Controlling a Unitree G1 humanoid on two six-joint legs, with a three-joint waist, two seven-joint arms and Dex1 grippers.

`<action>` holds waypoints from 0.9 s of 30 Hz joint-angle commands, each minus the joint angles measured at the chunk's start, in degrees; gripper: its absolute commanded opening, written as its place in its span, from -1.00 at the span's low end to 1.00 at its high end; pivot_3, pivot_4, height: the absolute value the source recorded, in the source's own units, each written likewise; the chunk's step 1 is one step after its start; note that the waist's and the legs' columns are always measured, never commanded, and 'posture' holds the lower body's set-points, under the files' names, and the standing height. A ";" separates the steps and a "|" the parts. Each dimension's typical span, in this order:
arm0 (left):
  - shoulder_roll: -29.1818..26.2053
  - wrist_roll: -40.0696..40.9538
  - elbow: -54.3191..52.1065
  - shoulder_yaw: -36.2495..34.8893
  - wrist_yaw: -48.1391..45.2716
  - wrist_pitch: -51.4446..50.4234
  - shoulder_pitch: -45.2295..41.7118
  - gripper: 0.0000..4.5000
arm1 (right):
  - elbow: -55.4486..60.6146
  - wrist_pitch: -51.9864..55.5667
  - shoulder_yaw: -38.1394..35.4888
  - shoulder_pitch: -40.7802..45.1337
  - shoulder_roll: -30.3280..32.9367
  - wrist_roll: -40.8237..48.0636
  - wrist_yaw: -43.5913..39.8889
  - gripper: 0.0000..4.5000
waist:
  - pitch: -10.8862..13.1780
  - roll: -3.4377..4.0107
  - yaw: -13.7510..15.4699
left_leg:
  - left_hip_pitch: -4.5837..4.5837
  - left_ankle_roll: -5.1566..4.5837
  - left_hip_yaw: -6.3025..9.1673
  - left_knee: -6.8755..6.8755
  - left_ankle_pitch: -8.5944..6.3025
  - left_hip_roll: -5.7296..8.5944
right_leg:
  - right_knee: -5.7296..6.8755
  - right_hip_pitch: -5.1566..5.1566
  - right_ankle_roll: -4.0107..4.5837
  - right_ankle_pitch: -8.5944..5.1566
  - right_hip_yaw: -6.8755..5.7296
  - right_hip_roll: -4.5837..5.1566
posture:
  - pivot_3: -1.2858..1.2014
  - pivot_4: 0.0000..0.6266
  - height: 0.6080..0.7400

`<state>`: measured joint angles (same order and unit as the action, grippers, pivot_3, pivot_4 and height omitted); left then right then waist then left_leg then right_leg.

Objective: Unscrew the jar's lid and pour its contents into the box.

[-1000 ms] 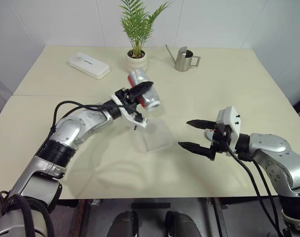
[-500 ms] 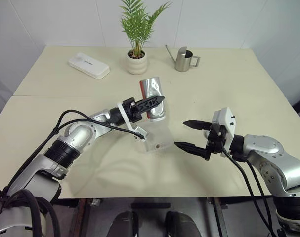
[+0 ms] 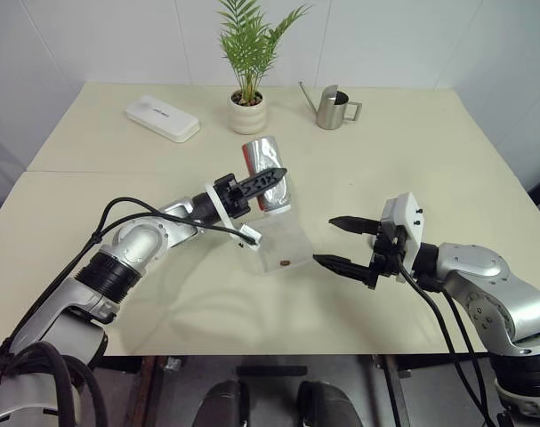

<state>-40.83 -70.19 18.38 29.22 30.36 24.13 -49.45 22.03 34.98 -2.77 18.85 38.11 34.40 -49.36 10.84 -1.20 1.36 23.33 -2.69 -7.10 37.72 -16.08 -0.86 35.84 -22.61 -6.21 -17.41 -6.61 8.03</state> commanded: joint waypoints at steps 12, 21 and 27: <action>8.13 78.72 -6.38 -36.81 -50.05 -37.57 9.04 -0.12 | 1.59 -0.67 -2.97 -1.12 3.32 2.04 -3.97 0.99 | 0.00 0.00 -0.54 | -0.01 0.00 0.16 0.37 0.00 0.00 | 0.14 0.20 -0.03 0.02 -0.24 -0.16 | 0.03 -0.52 1.00; 8.75 85.76 -2.80 -51.60 -45.77 -44.55 15.04 -0.12 | 1.50 -0.51 -2.74 -0.81 4.03 1.65 -5.36 0.99 | -0.02 -0.03 -0.84 | -0.02 0.01 0.17 0.33 -0.01 0.00 | 0.09 0.20 -0.09 0.05 -0.15 -0.35 | 0.03 -0.52 1.00; 8.26 83.61 5.40 -53.24 -45.75 -34.22 19.82 -0.12 | 0.02 -1.49 -1.75 0.61 3.43 0.57 -5.68 0.99 | -0.05 -0.08 -1.15 | -0.05 0.05 0.15 0.31 -0.03 -0.01 | 0.09 0.18 -0.07 0.06 -0.11 -0.16 | 0.03 -0.52 1.00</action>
<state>-31.70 14.00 23.72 -23.71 -14.85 -13.25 -29.56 21.85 34.90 -4.42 18.51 41.36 34.91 -54.48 10.79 -1.28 0.20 23.29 -2.64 -6.94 38.02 -16.11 -0.86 35.92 -22.42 -6.27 -17.35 -6.74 7.93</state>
